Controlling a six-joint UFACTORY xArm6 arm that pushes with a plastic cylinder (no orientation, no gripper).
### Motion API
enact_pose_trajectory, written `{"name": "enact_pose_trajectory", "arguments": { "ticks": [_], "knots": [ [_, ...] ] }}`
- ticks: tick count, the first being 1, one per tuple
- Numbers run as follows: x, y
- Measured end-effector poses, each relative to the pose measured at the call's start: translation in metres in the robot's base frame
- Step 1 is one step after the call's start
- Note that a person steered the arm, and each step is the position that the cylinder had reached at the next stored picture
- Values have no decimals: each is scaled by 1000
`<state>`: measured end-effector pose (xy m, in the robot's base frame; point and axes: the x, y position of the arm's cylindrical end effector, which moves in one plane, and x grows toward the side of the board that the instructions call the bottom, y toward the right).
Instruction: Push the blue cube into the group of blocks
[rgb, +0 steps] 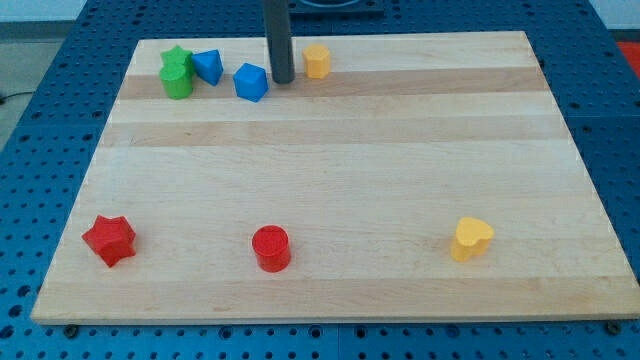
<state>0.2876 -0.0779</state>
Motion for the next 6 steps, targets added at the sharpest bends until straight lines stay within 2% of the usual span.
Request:
{"name": "enact_pose_trajectory", "arguments": {
  "ticks": [1, 2, 3, 4, 5, 6],
  "knots": [
    [1, -3],
    [1, -40],
    [3, -47],
    [35, 19],
    [48, 40],
    [29, 11]
  ]
}}
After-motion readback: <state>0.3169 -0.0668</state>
